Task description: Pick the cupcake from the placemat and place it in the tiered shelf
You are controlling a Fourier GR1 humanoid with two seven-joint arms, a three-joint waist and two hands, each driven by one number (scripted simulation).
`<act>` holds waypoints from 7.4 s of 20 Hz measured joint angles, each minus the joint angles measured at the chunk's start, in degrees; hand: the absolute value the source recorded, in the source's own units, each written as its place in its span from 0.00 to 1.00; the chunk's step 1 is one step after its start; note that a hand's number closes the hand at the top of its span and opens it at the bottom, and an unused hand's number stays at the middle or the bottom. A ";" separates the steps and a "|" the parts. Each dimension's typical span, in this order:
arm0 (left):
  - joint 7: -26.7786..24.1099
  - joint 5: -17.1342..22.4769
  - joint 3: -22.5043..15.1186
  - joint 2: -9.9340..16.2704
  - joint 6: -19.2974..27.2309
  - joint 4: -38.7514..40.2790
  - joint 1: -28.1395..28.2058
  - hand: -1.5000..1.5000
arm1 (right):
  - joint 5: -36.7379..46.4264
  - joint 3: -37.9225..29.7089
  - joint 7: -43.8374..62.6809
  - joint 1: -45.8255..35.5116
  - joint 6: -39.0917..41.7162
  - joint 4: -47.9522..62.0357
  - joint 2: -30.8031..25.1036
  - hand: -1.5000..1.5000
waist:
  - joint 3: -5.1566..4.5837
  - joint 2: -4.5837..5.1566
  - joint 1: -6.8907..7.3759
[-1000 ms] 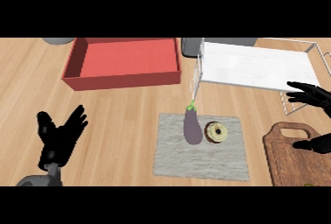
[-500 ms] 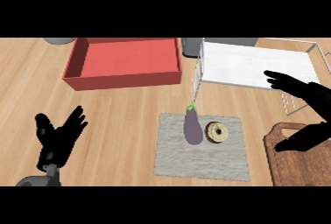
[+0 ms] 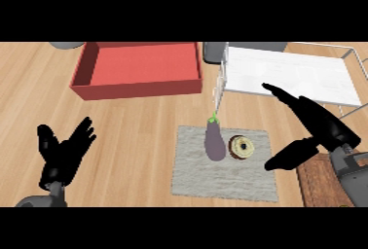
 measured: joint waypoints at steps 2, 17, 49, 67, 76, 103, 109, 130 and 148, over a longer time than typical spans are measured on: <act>-0.70 -0.04 0.30 -0.09 -0.79 0.40 0.52 0.50 | 1.75 1.12 2.94 -1.02 0.61 0.30 1.82 0.00 | 0.02 0.03 0.04; -0.02 -1.82 2.01 -1.79 -1.83 0.78 -0.14 0.50 | 16.94 4.99 9.71 1.74 4.02 -0.86 10.10 0.00 | -0.13 -0.35 -0.11; -0.14 -5.49 6.45 -4.31 -5.12 1.25 -0.85 0.50 | 42.43 -2.19 -9.97 1.48 -4.75 25.69 25.29 0.00 | 0.13 0.03 -0.01; 0.49 -6.16 7.29 -5.12 -5.42 1.77 -1.58 0.50 | 43.78 1.67 -12.55 4.08 -0.86 24.66 30.12 1.00 | 0.00 -0.09 -0.15; 0.44 -6.80 7.40 -5.30 -5.00 1.20 -0.91 0.50 | 43.83 7.68 0.04 6.44 -5.35 4.57 32.14 1.00 | 0.08 -0.14 -0.56; 1.34 -6.65 7.56 -5.13 -6.05 0.59 -0.98 0.50 | 40.91 -26.65 21.01 -36.70 15.01 -13.49 24.16 1.00 | 0.02 -0.02 -0.02; 0.91 -6.91 7.68 -5.20 -6.05 0.48 -0.53 0.50 | 36.97 -33.60 17.07 -41.99 17.46 -2.97 16.97 1.00 | 0.04 0.08 0.08; 0.56 -7.59 7.76 -5.74 -6.38 1.13 -1.45 0.50 | 40.23 -31.64 -5.60 -43.81 4.66 31.30 7.19 1.00 | 0.11 0.26 0.61; 0.63 -7.16 8.65 -5.44 -7.46 1.24 -1.30 0.50 | 39.32 -32.14 -13.96 -46.09 -1.30 41.88 5.00 0.00 | 0.08 0.20 0.30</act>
